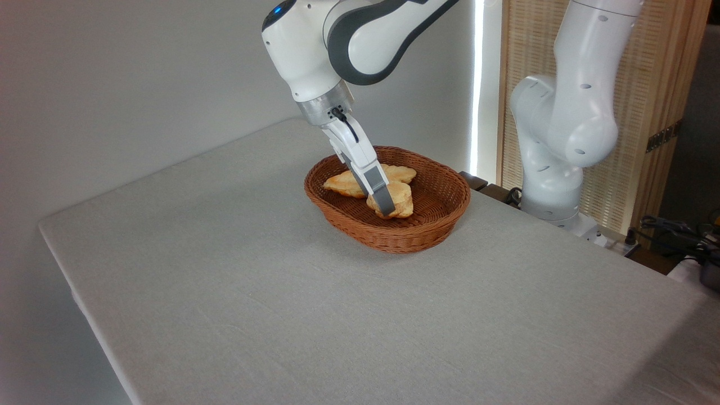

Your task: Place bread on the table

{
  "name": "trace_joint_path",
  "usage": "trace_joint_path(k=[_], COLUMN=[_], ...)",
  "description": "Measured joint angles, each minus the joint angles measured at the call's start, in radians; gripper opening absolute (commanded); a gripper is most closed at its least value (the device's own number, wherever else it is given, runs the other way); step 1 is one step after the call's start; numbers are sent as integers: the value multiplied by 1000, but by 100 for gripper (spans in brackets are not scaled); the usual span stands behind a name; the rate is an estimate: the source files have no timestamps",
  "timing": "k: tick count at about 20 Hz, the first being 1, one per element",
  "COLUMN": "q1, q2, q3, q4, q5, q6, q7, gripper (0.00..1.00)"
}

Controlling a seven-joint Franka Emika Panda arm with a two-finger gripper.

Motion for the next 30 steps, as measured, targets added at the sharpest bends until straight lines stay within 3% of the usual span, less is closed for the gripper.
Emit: trace_joint_path(k=[18, 26, 30], q1=[0, 1, 2], q2=[-10, -24, -2], q3=[10, 78, 128], q4=[35, 182, 231], q5=[0, -6, -17], q6=[-1, -11, 50], q7=[0, 0, 0], gripper=[45, 45, 45])
